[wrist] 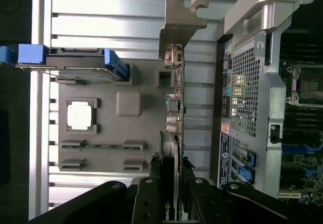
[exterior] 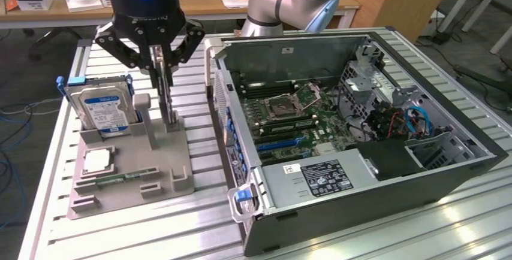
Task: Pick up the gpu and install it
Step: 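Pick up the gpu and move the gpu toward the slot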
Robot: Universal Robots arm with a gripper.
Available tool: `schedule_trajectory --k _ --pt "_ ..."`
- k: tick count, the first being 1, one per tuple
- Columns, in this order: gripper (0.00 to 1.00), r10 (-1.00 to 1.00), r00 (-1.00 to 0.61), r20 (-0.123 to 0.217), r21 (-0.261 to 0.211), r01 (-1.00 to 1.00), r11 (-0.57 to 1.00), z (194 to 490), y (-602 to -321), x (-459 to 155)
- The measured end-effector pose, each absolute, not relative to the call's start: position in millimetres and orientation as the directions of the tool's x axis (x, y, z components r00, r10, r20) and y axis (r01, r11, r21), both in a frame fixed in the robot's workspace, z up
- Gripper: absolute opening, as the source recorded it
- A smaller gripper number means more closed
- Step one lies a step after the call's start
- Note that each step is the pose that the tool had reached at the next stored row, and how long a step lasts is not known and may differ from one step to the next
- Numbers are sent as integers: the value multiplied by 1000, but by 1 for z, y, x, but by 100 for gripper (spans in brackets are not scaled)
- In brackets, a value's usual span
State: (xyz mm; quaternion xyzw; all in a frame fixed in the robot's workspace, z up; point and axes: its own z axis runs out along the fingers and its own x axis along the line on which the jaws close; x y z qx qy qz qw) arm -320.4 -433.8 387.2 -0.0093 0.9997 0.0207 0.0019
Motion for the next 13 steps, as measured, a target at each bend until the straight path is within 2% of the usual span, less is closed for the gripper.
schedule_trajectory --k 13 --pt "26 -19 -1000 -4 41 -19 999 394 -434 -320"
